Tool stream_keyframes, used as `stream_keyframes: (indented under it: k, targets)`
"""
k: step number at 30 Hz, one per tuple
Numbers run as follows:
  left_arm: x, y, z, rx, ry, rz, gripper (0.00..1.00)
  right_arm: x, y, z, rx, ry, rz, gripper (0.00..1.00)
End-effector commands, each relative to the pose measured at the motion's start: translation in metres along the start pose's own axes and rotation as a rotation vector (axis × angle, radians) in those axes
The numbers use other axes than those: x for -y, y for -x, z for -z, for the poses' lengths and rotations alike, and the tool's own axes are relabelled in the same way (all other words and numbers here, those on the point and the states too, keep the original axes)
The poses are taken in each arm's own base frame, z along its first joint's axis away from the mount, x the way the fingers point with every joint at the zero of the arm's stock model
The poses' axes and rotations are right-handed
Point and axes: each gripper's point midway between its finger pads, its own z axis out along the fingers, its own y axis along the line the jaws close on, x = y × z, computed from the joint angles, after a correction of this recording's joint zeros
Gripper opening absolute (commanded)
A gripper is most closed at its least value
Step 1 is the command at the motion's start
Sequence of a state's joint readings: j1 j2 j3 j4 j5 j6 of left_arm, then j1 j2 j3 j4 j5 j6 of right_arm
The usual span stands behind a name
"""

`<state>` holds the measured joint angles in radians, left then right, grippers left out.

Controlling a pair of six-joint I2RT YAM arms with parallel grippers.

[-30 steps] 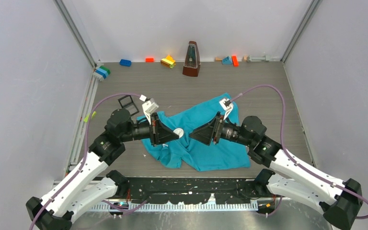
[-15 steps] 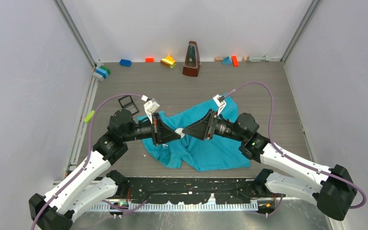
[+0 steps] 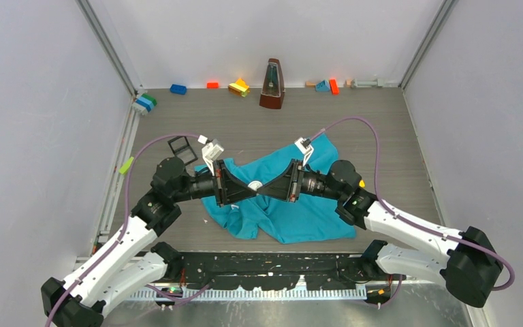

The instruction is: Pin the brooch onto the clothing

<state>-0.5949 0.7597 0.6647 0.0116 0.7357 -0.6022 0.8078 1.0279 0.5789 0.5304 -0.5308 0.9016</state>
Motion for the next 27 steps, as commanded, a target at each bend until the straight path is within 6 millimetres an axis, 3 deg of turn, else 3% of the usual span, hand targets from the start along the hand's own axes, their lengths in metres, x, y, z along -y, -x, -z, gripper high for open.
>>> stream_keyframes:
  k: [1,5,6,7,10,12,16,18,23,27]
  targets:
    - [0.009,0.012,0.002,0.048,-0.034,-0.042,0.01,-0.029,0.016,-0.003,0.03,0.104,0.065,0.23]
    - [0.009,0.011,0.0,0.035,-0.044,-0.03,0.02,-0.029,0.016,-0.002,0.034,0.105,0.074,0.08]
    - [0.01,0.01,0.0,0.028,-0.049,-0.027,0.07,-0.029,0.017,-0.002,0.039,0.105,0.076,0.03]
    - [0.011,0.009,0.0,0.02,-0.052,-0.021,0.15,-0.03,0.018,-0.001,0.044,0.107,0.081,0.02]
    - [0.011,0.009,0.002,0.002,-0.038,-0.027,0.55,-0.029,0.021,0.001,0.059,0.085,0.092,0.01]
    - [0.009,0.01,0.006,-0.021,0.003,-0.074,0.76,-0.023,0.021,0.003,0.045,0.037,0.112,0.01]
    - [0.007,0.017,0.019,-0.024,0.082,-0.165,0.93,-0.009,0.01,0.014,-0.04,-0.065,0.156,0.0]
    - [0.013,0.013,0.021,-0.056,0.052,-0.188,0.96,-0.007,-0.003,0.021,-0.118,-0.083,0.148,0.0]
    - [0.018,-0.01,0.018,-0.209,-0.033,-0.128,0.97,-0.025,-0.022,0.029,-0.266,-0.002,0.135,0.01]
    - [0.028,-0.022,0.012,-0.255,-0.157,-0.053,0.85,-0.026,-0.033,0.031,-0.347,0.014,0.104,0.01]
